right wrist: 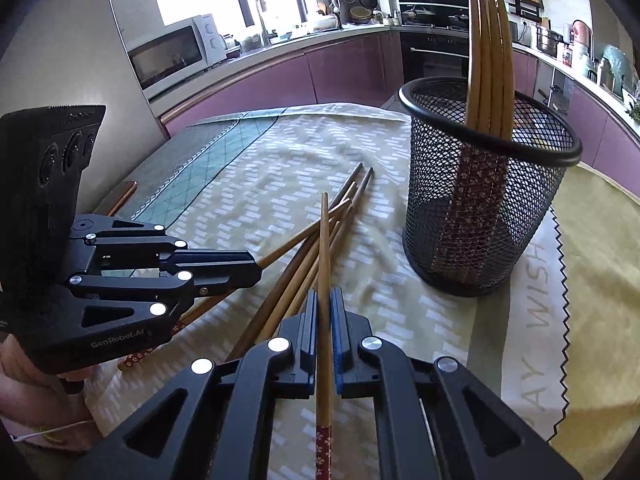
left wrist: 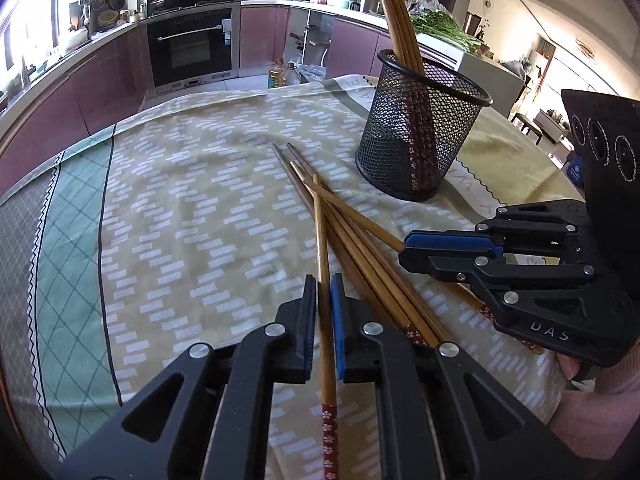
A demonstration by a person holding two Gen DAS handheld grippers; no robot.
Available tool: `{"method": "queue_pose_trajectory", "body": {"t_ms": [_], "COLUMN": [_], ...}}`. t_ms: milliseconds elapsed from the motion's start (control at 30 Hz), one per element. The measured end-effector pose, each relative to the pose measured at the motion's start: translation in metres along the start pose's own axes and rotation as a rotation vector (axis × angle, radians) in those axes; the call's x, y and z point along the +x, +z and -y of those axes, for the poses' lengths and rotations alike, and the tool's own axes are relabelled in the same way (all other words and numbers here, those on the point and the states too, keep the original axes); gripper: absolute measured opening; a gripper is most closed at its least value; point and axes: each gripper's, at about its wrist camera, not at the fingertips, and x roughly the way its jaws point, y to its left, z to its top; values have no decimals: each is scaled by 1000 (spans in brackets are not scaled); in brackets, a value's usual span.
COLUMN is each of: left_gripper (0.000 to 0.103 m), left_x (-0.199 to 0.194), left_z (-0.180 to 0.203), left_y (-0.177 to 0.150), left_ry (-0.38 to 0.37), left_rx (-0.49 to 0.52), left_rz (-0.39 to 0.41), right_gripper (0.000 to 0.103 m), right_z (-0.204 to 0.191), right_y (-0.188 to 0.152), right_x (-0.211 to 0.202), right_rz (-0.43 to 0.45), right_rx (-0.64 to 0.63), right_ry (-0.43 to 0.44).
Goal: Organize utensils
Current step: 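Lift the left tool's chopstick toward the mesh cup while the right tool lifts its own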
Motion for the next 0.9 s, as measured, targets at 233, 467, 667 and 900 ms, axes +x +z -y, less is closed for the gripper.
{"method": "queue_pose_trajectory", "body": {"t_ms": [233,467,667,900], "left_gripper": [21,8,8,7], "left_x": [7,10,-1,-36], "left_z": [1,0,3,8], "left_y": [5,10,12,22], "left_ry": [-21,-15,-22,-97], "left_rx": [22,1,4,16], "left_rz": [-18,-22,9,86], "right_gripper": [7,6,6,6], "right_z": [2,4,4,10], "right_y": [3,3,5,12], "right_x": [11,5,-21,-58], "right_rz": [-17,7,74,165], "right_rx": [1,5,-14,-6], "right_ry": [-1,4,16,17]}}
